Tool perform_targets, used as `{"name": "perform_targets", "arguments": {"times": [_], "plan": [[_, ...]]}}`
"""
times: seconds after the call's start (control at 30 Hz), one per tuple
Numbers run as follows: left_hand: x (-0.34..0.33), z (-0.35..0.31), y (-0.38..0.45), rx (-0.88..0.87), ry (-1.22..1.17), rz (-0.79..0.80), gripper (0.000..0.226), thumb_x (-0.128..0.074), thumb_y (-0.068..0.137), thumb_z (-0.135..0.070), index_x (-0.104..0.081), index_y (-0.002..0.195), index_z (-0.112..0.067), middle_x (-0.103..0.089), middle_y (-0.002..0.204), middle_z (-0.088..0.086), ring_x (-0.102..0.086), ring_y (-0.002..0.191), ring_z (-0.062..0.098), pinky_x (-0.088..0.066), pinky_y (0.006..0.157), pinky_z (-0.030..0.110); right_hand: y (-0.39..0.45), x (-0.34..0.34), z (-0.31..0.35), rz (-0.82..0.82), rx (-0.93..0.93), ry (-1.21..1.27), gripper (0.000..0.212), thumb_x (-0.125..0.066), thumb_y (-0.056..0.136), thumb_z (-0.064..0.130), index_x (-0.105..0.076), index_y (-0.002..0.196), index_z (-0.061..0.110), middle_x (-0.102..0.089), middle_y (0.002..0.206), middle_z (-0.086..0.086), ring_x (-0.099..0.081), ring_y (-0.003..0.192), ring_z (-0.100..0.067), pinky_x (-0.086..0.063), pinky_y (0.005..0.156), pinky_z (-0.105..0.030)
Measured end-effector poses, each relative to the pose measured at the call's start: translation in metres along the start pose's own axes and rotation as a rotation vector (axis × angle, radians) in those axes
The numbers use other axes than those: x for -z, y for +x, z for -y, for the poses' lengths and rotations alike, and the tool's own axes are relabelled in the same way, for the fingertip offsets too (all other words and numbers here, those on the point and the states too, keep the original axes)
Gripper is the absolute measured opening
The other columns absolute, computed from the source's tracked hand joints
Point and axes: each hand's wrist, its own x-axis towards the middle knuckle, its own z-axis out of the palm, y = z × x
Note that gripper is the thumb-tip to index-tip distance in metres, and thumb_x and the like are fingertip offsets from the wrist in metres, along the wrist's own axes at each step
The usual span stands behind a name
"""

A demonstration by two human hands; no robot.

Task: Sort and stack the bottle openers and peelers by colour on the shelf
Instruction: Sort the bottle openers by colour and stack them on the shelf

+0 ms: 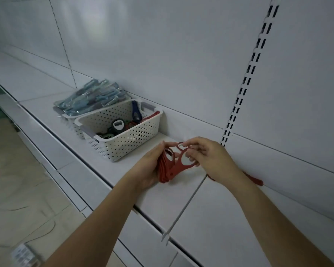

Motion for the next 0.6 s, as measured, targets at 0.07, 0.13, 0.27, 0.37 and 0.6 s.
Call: {"name": "perform_targets", "arguments": {"times": [0.07, 0.13, 0.27, 0.37, 0.6], "plan": [[0.000, 0.000, -0.001, 0.022, 0.045, 0.045, 0.048, -0.038, 0.102, -0.046, -0.062, 0.121, -0.009, -0.068, 0.105, 0.020, -0.069, 0.081, 0.029, -0.060, 0.065, 0.039, 0.014, -0.018, 0.007, 0.017, 0.030, -0.076, 0.010, -0.066, 0.091, 0.010, -0.062, 0.095, 0.019, -0.070, 0.078, 0.005, -0.065, 0.068, -0.001, -0.051, 0.063, -0.015], [-0.001, -0.001, -0.002, 0.058, 0.038, 0.104, 0.052, -0.037, 0.102, -0.050, -0.062, 0.124, -0.009, -0.070, 0.106, 0.016, -0.071, 0.087, 0.028, -0.059, 0.061, 0.035, 0.025, -0.034, 0.009, -0.047, 0.070, -0.209, 0.012, -0.070, 0.088, 0.018, -0.060, 0.089, 0.024, -0.066, 0.083, 0.007, -0.061, 0.071, 0.003, -0.046, 0.063, -0.010], [0.004, 0.000, 0.004, 0.032, -0.061, 0.072, 0.045, -0.038, 0.103, -0.045, -0.065, 0.111, -0.010, -0.065, 0.088, 0.010, -0.065, 0.074, 0.020, -0.050, 0.044, 0.023, 0.038, -0.052, -0.008, -0.243, 0.167, -0.400, 0.014, -0.077, 0.079, 0.030, -0.063, 0.079, 0.028, -0.053, 0.093, 0.016, -0.047, 0.093, -0.004, -0.040, 0.077, -0.015], [0.010, -0.001, 0.011, -0.008, -0.050, 0.028, 0.035, -0.047, 0.101, -0.038, -0.064, 0.118, -0.013, -0.066, 0.088, 0.007, -0.058, 0.065, 0.014, -0.043, 0.041, 0.020, 0.037, -0.047, -0.024, -0.384, 0.091, -0.318, 0.010, -0.072, 0.085, 0.032, -0.064, 0.086, 0.026, -0.053, 0.098, 0.012, -0.051, 0.091, -0.005, -0.042, 0.077, -0.019], [0.018, -0.001, 0.020, 0.052, -0.342, -0.132, 0.029, -0.061, 0.094, -0.036, -0.059, 0.111, -0.013, -0.062, 0.091, 0.011, -0.060, 0.063, 0.019, -0.052, 0.051, 0.027, 0.024, -0.050, -0.076, -0.375, -0.118, -0.928, 0.036, -0.060, 0.091, 0.048, -0.067, 0.110, 0.018, -0.065, 0.105, -0.002, -0.055, 0.100, -0.025, -0.041, 0.087, -0.037]]}}
